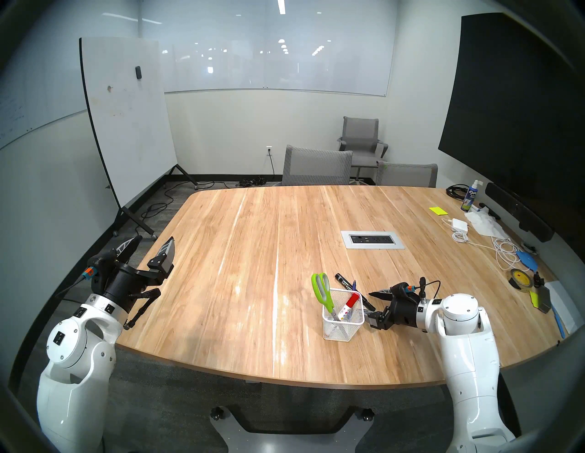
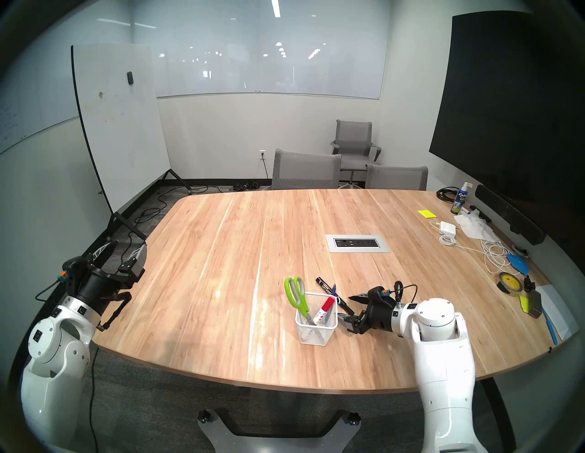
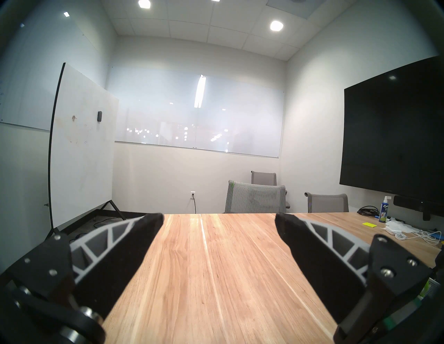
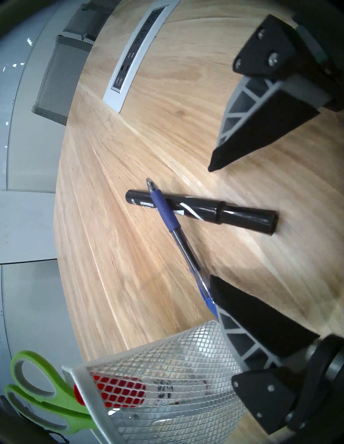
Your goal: Place the pen, the marker, and the scissors into the pen holder
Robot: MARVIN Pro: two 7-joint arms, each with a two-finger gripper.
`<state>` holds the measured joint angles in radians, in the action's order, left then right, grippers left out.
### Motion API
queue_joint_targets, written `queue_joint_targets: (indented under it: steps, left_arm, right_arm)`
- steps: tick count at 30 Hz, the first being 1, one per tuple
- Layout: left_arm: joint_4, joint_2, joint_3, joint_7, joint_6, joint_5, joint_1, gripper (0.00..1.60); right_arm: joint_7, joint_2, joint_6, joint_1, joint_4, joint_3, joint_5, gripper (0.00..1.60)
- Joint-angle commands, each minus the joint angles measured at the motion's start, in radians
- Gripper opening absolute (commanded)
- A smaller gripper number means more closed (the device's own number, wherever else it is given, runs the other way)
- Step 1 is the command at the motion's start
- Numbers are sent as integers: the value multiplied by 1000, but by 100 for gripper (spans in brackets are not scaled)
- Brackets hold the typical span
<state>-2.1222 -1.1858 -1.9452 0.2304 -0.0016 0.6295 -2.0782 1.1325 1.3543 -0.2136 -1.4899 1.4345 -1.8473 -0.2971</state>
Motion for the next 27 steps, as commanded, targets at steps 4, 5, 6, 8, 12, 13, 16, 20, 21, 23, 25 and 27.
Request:
queue_joint_targets:
  steps: [4, 5, 6, 8, 12, 13, 16, 20, 21, 23, 25, 27]
  left_arm:
    - [-17, 1, -6, -1, 3, 0, 1, 160]
    - [-17, 1, -6, -1, 3, 0, 1, 160]
    - [-17, 1, -6, 0, 3, 0, 1, 160]
    - [-17, 1, -6, 0, 3, -1, 1, 160]
    - [-17, 0, -6, 0, 4, -1, 2, 160]
    - [-17, 0, -6, 1, 4, -1, 2, 160]
    - [-17, -1, -7, 1, 4, -2, 2, 160]
    - [-17, -2, -7, 2, 4, -2, 2, 160]
    - [-17, -2, -7, 2, 5, -2, 3, 160]
    - [-17, -2, -7, 2, 5, -2, 3, 160]
    - [-17, -3, -7, 2, 5, -3, 3, 160]
    - [-17, -3, -7, 3, 5, -3, 3, 160]
  right_arm:
    - [-32, 2, 42, 15, -18, 11, -10, 160]
    - [-32, 2, 43, 16, -20, 12, -10, 160]
    - [-34, 2, 44, 16, -20, 13, -11, 160]
    - [-35, 0, 46, 17, -22, 15, -11, 160]
    - [-36, -3, 48, 20, -26, 20, -12, 160]
    - [-36, -3, 48, 20, -27, 20, -12, 160]
    - [-38, -4, 50, 20, -28, 22, -12, 139]
    - [-44, -6, 65, 17, -25, 24, -13, 0]
    - [-46, -6, 67, 16, -24, 24, -13, 0]
    - [-50, -5, 73, 12, -20, 23, -11, 0]
    - [-51, -6, 76, 11, -18, 23, -11, 0]
    - [-56, -3, 83, 7, -14, 18, -7, 0]
